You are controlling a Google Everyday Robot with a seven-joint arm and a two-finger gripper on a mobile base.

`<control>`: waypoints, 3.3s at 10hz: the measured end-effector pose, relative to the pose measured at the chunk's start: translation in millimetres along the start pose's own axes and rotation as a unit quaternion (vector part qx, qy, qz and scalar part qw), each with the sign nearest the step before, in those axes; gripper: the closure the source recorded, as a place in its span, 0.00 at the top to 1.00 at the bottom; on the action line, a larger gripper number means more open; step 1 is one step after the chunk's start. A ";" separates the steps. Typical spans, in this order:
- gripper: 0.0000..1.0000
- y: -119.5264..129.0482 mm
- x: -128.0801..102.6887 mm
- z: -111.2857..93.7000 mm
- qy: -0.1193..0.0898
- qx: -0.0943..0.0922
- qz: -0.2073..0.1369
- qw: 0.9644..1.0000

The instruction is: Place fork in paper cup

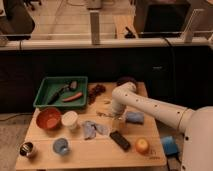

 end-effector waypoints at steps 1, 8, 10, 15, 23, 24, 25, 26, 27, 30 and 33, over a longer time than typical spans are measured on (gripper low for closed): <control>0.80 0.1 0.2 -0.3 0.000 0.000 0.000 1.000; 0.52 -14.3 -17.7 -38.1 -0.032 0.006 -0.009 0.999; 0.58 -13.0 -15.5 -42.0 -0.044 0.008 -0.006 0.999; 0.66 -12.7 -13.4 -28.0 -0.043 0.006 -0.002 0.999; 0.59 -34.8 -6.0 -6.8 -0.040 0.010 0.015 0.999; 0.59 -37.4 -5.0 -5.2 -0.038 0.012 0.017 0.999; 0.59 -39.6 -4.9 -3.8 -0.037 0.015 0.017 0.999; 0.59 -41.8 -4.6 -2.4 -0.036 0.019 0.017 0.999; 0.59 -43.3 -4.1 -0.6 -0.036 0.022 0.018 0.999; 0.48 -45.6 -2.6 3.4 -0.037 0.030 0.019 0.999; 0.32 -45.6 -1.9 4.7 -0.038 0.033 0.020 0.999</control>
